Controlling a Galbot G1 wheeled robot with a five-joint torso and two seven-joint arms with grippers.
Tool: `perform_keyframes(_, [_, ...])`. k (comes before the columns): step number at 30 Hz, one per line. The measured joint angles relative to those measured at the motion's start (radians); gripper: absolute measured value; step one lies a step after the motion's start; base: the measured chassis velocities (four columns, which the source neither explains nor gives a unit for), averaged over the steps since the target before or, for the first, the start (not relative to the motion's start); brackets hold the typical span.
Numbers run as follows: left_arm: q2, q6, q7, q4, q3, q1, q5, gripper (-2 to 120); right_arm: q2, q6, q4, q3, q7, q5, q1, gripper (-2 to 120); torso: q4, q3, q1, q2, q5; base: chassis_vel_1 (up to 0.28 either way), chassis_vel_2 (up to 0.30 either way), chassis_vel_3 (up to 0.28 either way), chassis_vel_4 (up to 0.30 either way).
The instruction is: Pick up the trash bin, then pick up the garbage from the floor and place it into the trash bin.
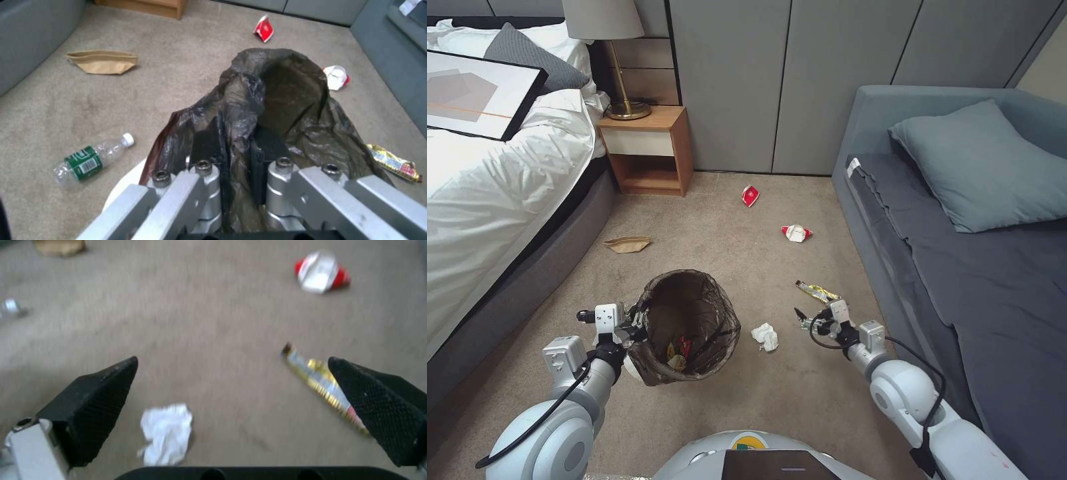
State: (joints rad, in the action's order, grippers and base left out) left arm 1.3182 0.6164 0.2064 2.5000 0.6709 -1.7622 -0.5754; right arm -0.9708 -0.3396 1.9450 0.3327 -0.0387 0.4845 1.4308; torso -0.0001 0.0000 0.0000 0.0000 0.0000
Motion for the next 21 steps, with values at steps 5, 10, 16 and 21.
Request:
perform_keyframes(5, [0.0, 0.0, 0.0, 0.0, -0.002, -0.001, 0.001, 8, 0.01, -0.064, -0.04, -0.065, -0.025, 0.02, -0.043, 100, 0.0001, 0.0, 0.0, 0.0, -0.0001, 0.0, 0.0, 0.0, 0.0])
perform_keyframes(10, [-0.002, 0.0, 0.0, 0.0, -0.002, 0.0, 0.001, 8, 0.016, -0.086, -0.071, -0.097, -0.025, 0.026, -0.069, 100, 0.0, 0.0, 0.0, 0.0, -0.0002, 0.0, 0.0, 0.0, 0.0])
perform_keyframes(16, [-0.005, -0.001, 0.0, 0.0, -0.002, -0.001, 0.001, 8, 0.017, -0.109, -0.117, -0.138, -0.026, 0.034, -0.101, 100, 0.0, 0.0, 0.0, 0.0, 0.0, 0.0, 0.0, 0.0, 0.0])
perform_keyframes(21, [-0.004, -0.001, -0.001, 0.0, -0.004, 0.0, 0.001, 8, 0.015, -0.118, -0.149, -0.182, -0.039, 0.042, -0.13, 100, 0.0, 0.0, 0.0, 0.0, -0.0001, 0.0, 0.0, 0.0, 0.0])
